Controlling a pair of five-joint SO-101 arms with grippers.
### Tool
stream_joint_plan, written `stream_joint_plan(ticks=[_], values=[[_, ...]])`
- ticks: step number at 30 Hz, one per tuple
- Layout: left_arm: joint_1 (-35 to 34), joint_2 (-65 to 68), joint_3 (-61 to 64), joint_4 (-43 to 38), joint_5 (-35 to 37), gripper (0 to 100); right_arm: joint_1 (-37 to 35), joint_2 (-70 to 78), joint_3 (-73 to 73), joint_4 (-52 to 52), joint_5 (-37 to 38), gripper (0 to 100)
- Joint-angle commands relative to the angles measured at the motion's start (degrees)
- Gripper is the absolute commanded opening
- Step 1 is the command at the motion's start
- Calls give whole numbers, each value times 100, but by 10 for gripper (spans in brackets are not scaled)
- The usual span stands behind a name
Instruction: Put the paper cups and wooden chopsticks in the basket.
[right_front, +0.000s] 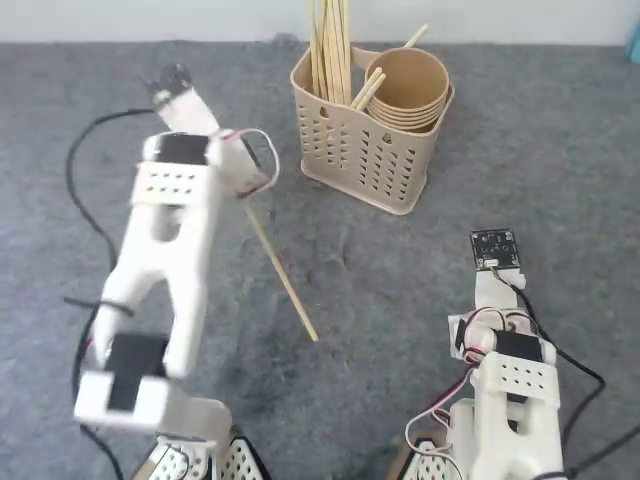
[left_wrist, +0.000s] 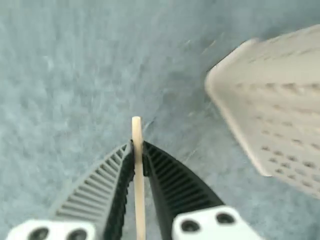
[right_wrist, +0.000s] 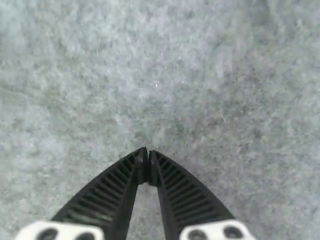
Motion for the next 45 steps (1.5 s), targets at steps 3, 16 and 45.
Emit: stream_joint_plan(ticks=[3,16,45], values=[[-281,-2163,-207,-501,-343,12,75,-154,-35,-92,-53,8],[-229,-3604,295,-5292,-1275,12,75,-154,-26,-92,-53,8],[897,-229,171,-8941,-2681,12,75,-154,-35,-101,105,8]])
